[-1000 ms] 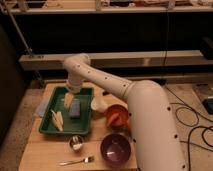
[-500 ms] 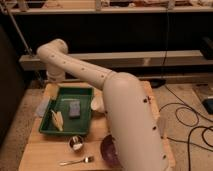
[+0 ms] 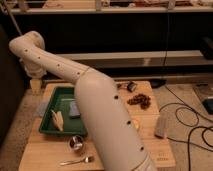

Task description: Place towel in table surface

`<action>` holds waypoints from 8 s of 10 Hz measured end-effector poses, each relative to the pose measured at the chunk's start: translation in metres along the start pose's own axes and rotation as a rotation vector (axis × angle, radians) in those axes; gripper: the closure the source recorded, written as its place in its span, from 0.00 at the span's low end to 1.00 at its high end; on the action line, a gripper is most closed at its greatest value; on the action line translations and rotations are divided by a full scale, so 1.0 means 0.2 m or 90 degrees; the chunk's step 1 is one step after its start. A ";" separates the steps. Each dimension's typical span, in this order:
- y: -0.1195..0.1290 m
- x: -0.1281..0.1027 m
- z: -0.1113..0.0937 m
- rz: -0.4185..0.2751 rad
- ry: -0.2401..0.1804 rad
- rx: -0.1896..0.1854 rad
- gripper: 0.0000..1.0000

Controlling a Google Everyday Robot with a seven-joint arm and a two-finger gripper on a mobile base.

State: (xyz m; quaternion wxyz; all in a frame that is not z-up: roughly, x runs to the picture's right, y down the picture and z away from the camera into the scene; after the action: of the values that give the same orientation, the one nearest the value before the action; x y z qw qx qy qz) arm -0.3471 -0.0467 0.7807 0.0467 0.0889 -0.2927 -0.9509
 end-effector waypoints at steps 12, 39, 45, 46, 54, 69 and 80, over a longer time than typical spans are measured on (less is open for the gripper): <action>-0.20 0.01 0.49 -0.014 0.071 0.060 0.20; -0.30 0.01 0.96 -0.023 -0.031 0.112 0.20; -0.34 -0.02 1.01 -0.026 -0.049 0.113 0.20; -0.34 -0.03 1.01 -0.028 -0.052 0.106 0.20; -0.35 0.02 1.03 -0.061 -0.020 0.100 0.82; -0.59 0.08 0.02 -0.094 0.002 0.132 1.00; -0.79 0.00 -0.07 -0.113 0.009 0.130 1.00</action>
State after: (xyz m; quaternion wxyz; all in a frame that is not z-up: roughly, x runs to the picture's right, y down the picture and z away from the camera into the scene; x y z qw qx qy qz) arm -0.3507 0.0759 0.6791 -0.0448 0.1257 -0.3787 -0.9158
